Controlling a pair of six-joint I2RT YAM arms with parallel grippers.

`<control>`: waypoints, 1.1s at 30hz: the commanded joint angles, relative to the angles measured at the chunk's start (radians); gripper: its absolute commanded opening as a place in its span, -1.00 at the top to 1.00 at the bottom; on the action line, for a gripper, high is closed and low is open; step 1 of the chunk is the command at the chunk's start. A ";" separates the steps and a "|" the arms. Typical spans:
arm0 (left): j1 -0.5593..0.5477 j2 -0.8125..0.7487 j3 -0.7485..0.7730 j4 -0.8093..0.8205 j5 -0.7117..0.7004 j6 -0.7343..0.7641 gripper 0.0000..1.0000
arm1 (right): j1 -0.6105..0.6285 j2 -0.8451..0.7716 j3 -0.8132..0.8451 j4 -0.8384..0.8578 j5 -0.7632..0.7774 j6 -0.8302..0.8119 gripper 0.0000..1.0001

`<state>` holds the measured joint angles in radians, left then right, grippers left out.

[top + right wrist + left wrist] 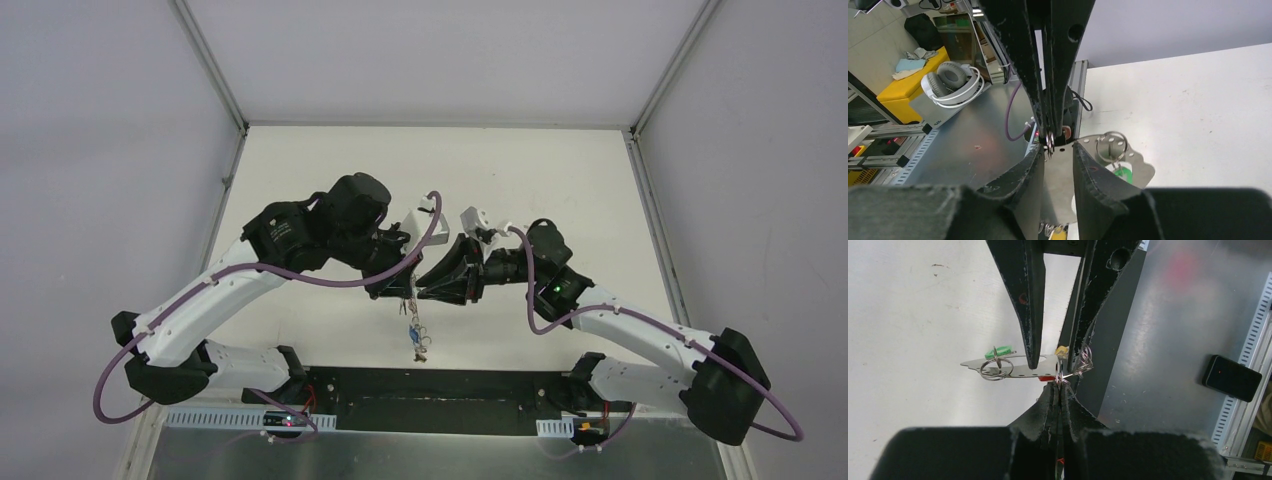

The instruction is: Put the keys on the keyring

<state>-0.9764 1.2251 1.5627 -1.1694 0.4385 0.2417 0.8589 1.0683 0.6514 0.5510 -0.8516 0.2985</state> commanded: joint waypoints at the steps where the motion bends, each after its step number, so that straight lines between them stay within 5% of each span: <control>1: -0.013 -0.013 0.027 0.032 0.027 0.015 1.00 | 0.014 0.025 0.065 0.093 -0.001 0.027 0.46; 12: -0.013 -0.031 0.007 0.052 0.001 0.013 1.00 | 0.020 0.030 0.061 0.110 -0.032 0.044 0.99; 18: -0.013 -0.051 -0.012 0.072 -0.031 0.008 1.00 | 0.020 0.020 0.058 0.106 -0.045 0.038 1.00; 25: -0.012 -0.152 -0.101 0.173 -0.099 -0.018 0.00 | 0.020 -0.018 0.050 0.070 -0.008 0.006 1.00; 33: -0.013 -0.448 -0.445 0.558 -0.167 -0.078 -0.10 | 0.020 -0.041 0.042 0.057 -0.006 0.002 1.00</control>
<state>-0.9821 0.9039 1.2514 -0.8814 0.3172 0.1955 0.8749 1.0664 0.6750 0.5694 -0.8707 0.3180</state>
